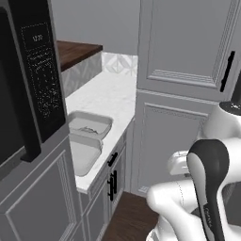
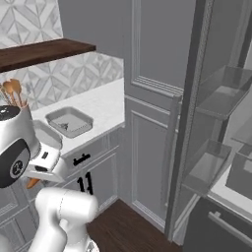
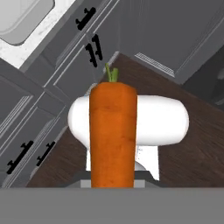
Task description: Place one carrot and one fish in each tupperware on the nearby counter, to pack two identical lunches.
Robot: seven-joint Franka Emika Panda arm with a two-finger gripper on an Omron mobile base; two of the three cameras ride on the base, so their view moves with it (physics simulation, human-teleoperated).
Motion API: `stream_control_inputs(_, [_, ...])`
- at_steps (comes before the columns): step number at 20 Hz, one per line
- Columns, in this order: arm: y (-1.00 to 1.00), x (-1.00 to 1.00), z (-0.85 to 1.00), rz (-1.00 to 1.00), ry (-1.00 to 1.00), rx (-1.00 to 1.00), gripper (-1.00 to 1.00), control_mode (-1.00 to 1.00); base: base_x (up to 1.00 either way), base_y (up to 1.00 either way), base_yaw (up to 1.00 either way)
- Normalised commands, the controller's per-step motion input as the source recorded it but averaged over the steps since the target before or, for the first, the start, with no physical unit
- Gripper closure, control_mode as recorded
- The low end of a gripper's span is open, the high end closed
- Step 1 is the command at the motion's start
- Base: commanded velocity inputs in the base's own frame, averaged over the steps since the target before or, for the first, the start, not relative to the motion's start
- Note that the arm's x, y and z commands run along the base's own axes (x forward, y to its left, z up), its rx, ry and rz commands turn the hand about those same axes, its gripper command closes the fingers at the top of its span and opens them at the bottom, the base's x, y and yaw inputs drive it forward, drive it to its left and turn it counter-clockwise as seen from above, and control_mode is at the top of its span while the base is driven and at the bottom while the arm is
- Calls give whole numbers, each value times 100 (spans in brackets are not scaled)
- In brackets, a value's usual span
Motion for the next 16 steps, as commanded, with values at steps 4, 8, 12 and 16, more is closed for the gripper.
stream_control_inputs(4, [0, 0, 0, 0, 0, 0, 100, 100, 84, 9, 5])
stream_control_inputs(8, [0, 0, 0, 0, 0, 0, 100, 100, 97, 2, 11])
stream_control_inputs(12, [0, 0, 0, 0, 0, 0, 100, 100, 43, 11, 2])
stream_control_inputs(16, [0, 0, 0, 0, 0, 0, 100, 100, 0, 0, 0])
